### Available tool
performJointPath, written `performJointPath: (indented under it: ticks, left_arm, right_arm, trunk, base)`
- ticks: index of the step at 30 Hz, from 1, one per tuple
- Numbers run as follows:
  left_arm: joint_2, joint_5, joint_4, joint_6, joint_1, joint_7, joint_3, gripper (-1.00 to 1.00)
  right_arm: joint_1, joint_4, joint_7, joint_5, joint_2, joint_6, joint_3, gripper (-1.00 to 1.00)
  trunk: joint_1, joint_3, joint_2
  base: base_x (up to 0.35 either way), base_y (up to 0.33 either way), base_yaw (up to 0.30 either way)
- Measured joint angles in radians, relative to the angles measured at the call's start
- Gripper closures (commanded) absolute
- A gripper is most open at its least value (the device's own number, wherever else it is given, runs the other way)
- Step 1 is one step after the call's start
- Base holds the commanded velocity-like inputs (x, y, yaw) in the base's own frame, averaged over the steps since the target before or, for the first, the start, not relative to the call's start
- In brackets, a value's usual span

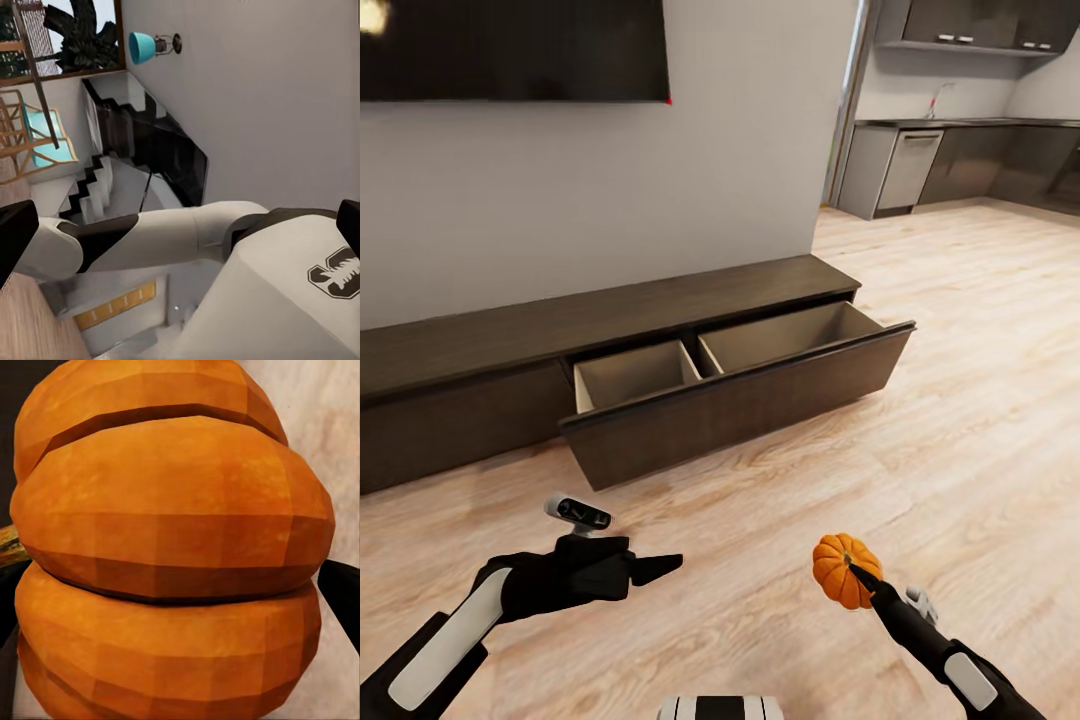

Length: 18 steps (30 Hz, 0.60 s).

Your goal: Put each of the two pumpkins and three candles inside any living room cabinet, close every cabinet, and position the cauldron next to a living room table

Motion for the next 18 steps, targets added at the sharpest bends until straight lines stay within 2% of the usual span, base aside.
performJointPath:
  ticks: [10,18]
  left_arm:
    - [0.0,0.001,0.001,-0.001,0.0,0.0,0.001,-1.0]
    - [0.001,0.003,0.0,-0.001,0.0,0.0,0.001,-1.0]
  right_arm:
    - [0.0,0.0,0.0,0.0,0.002,0.0,0.0,1.0]
    - [0.0,0.0,0.0,0.001,0.002,0.0,0.001,1.0]
  trunk:
    - [-0.004,0.05,0.002]
    - [-0.008,0.091,0.004]
  base:
    - [-0.016,0.003,0.198]
    - [-0.258,0.091,0.197]
